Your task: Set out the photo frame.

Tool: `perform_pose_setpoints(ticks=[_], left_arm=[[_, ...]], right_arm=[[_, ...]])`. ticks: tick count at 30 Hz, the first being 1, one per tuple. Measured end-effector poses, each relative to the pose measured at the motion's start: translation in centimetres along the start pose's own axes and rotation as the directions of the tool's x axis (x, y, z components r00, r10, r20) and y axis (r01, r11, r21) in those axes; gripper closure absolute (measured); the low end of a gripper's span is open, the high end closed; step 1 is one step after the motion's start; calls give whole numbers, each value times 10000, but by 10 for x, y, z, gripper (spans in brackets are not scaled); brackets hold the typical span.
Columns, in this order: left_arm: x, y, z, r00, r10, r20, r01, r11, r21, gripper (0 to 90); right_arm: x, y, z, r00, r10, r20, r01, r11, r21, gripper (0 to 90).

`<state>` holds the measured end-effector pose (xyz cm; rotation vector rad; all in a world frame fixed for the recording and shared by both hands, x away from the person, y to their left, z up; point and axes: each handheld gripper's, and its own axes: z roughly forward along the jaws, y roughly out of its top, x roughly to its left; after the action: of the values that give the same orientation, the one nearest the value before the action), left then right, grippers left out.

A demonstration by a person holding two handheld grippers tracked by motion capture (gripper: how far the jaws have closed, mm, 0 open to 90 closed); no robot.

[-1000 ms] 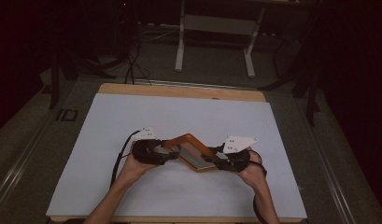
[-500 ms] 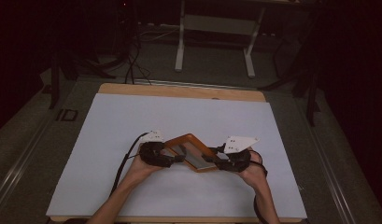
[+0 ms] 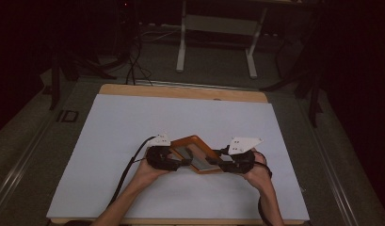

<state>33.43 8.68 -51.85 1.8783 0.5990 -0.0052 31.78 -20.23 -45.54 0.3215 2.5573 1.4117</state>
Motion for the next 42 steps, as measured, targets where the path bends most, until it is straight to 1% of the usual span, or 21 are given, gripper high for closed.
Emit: perform_pose_setpoints(ticks=[4,6,7,14,17,21,27,31,34,35,42], left_arm=[[-3,2,0,9998,197,-70,-196,9998,21,459],[-5,2,0,9997,224,-97,-224,9997,-21,468],[-6,3,0,9995,282,-110,-282,9996,-9,473],[-11,4,2,9991,341,-268,-347,9992,-212,504],[-13,5,2,9987,424,-266,-431,9988,-246,533],[-14,6,3,9987,448,-221,-454,9986,-273,545],[-15,7,3,9987,481,-186,-486,9985,-244,558],[-17,8,3,9982,530,-276,-536,9983,-217,564],[-18,9,3,9987,487,-154,-490,9986,-208,580],[-18,9,3,9985,530,-129,-532,9984,-186,590],[-21,12,2,9976,653,-224,-655,9978,-68,596]], right_arm=[[-1,-1,-2,10000,12,-60,-10,9998,175,680],[-2,-2,-4,10000,31,-56,-30,9997,260,677],[-2,-2,-4,10000,87,-36,-86,9996,285,675],[-6,-4,-6,9986,450,269,-463,9978,484,662],[-7,-5,-5,9972,617,431,-645,9956,685,634],[-9,-7,-7,9965,748,377,-774,9943,732,630],[-10,-7,-7,9960,805,375,-834,9931,820,624],[-10,-7,-8,9959,817,400,-849,9928,850,617],[-10,-8,-8,9958,790,458,-829,9924,905,606],[-10,-8,-8,9959,770,470,-811,9923,932,601],[-10,-8,-9,9962,708,506,-754,9925,959,599]])
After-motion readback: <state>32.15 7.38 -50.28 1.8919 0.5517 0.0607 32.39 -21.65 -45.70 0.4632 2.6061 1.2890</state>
